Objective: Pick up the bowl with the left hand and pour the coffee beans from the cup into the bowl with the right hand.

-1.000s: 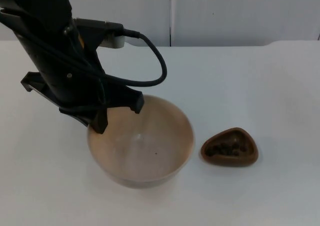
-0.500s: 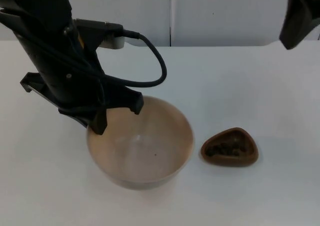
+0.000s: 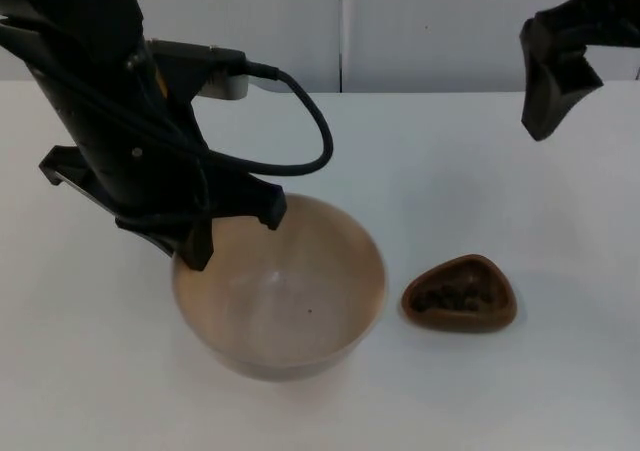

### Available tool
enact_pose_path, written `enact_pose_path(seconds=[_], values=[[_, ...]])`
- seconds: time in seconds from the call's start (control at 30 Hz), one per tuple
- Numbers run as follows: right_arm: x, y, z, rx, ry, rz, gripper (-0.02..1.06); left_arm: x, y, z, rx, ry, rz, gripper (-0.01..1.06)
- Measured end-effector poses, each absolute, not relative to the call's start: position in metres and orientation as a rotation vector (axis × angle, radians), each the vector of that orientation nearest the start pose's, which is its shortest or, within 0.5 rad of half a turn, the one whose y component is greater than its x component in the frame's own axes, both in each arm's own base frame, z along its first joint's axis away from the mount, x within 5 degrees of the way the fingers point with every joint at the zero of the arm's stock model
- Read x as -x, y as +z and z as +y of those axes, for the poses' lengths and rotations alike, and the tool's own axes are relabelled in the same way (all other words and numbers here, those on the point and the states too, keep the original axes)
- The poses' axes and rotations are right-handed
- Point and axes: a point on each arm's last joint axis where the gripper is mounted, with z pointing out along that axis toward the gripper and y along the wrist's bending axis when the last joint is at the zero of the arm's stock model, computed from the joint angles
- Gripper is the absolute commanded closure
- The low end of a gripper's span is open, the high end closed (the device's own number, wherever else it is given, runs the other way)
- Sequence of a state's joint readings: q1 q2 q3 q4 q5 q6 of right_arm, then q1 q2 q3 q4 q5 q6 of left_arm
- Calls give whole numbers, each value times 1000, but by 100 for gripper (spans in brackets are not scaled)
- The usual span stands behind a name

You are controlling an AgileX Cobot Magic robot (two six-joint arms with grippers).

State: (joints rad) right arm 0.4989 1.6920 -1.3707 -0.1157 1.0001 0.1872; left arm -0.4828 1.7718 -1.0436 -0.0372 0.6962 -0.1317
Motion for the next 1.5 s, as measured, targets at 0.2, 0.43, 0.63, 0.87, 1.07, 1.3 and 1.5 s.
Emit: enact_pose_path(seconds=[0.2, 0.43, 0.63, 0.87, 1.07, 1.3, 1.5], values=[[-317, 268, 162, 502, 19, 2724, 6, -291, 171, -155, -473, -142, 2885, 105], [-324, 246, 166, 513, 0, 2767, 6, -291, 171, -154, -495, -119, 2878, 105], [-335, 222, 173, 495, 3, 2786, 6, -291, 171, -153, -463, -119, 2883, 105], [-341, 192, 187, 538, 1, 2802, 7, -292, 171, -154, -397, -129, 2889, 105], [-344, 173, 196, 544, 16, 2803, 10, -292, 171, -154, -394, -128, 2885, 105], [-346, 158, 198, 546, 3, 2832, 13, -292, 171, -154, -389, -129, 2885, 105], [-340, 147, 194, 518, -3, 2863, 13, -292, 171, -154, -389, -129, 2884, 105]])
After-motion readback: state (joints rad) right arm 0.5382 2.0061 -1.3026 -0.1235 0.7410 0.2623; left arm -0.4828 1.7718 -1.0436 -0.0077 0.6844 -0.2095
